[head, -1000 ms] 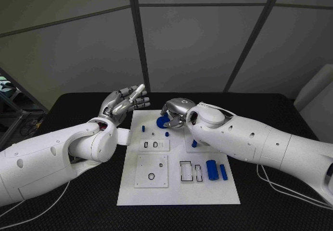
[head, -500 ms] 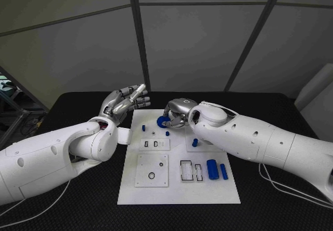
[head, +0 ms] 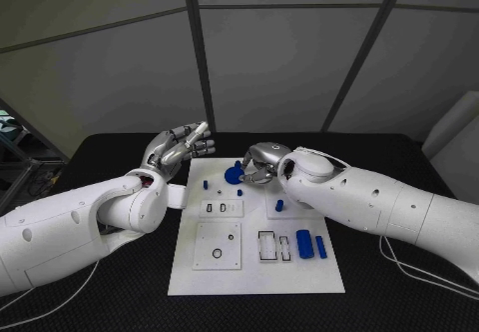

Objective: Assemble the parts on the task board

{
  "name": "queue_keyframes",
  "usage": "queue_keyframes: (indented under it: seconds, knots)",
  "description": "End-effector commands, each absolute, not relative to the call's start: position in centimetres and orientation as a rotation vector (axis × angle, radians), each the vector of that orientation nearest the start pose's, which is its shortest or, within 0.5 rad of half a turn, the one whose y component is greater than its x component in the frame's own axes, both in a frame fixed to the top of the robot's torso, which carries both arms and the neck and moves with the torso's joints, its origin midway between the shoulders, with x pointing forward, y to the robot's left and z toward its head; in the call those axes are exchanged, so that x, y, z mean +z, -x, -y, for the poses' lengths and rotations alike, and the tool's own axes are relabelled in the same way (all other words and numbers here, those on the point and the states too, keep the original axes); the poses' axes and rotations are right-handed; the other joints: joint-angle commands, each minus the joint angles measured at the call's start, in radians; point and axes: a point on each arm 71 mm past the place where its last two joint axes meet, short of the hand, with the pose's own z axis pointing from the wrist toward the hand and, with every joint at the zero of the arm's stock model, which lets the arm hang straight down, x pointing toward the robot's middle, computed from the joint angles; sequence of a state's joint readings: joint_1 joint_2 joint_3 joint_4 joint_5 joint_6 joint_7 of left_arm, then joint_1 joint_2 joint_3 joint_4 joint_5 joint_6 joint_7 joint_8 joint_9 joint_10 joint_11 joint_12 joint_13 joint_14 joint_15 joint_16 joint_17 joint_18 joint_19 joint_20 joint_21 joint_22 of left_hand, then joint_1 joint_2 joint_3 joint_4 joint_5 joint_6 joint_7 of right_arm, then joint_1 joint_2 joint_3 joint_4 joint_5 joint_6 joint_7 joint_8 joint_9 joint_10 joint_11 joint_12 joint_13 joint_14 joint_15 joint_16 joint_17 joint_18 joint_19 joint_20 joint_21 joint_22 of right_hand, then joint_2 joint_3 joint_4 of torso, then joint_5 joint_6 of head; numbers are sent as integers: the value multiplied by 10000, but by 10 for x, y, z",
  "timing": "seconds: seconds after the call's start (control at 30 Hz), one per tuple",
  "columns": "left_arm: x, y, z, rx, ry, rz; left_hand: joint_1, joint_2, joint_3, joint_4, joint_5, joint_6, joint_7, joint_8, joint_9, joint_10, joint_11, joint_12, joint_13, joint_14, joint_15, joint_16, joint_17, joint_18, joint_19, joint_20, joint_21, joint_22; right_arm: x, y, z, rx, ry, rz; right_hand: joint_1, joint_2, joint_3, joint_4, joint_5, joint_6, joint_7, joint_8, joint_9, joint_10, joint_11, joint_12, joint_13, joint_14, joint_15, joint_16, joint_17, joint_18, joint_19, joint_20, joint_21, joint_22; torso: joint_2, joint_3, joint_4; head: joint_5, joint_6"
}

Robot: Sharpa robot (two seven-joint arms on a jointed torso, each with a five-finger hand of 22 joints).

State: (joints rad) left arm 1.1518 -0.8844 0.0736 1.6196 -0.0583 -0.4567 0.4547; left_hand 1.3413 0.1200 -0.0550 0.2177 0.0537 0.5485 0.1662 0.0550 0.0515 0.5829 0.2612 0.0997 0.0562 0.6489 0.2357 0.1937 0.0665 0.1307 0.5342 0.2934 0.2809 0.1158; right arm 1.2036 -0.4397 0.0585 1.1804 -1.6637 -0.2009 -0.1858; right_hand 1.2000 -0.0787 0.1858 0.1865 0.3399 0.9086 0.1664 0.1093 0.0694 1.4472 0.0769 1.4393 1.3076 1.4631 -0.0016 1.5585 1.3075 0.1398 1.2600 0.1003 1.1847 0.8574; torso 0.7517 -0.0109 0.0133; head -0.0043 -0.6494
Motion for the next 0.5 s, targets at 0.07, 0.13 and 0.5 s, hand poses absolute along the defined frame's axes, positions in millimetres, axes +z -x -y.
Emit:
queue_keyframes:
  seconds: [0.07,0.13,0.5]
  knots:
    - [-145,-480,-211,-15498,10390,-12408,41,20,37,-50,54,-84,1258,-37,-14,-70,25,-69,-9,-67,22,-53,-3,-81,-62,-31,-55,-12,-159,-539,94,5714,2724,-15222,157,-7,78,-79,156,-20,22,-7,9,13,49,48,1002,1036,73,49,2462,-129,-8,88,47,15,-13,2,14,-10,41]
    - [-145,-480,-211,-15489,10392,-12405,44,21,41,-54,54,-85,1258,-37,-14,-69,25,-70,-9,-68,22,-53,-3,-81,-62,-31,-55,-12,-155,-536,101,5845,2661,-14817,200,-22,102,-98,235,21,15,14,17,26,44,59,1016,1034,70,45,2454,-129,-4,87,53,19,-6,-4,11,-8,65]
    - [-144,-479,-215,-15423,10402,-12388,62,23,65,-82,53,-77,1256,-36,-12,-58,26,-68,-7,-70,22,-53,-3,-82,-62,-31,-55,-15,-150,-523,177,6606,1156,-15427,930,-307,236,-512,-432,189,-127,87,31,19,-84,17,975,972,-38,-71,2203,-92,-110,4,-78,-182,-39,15,-105,26,141]
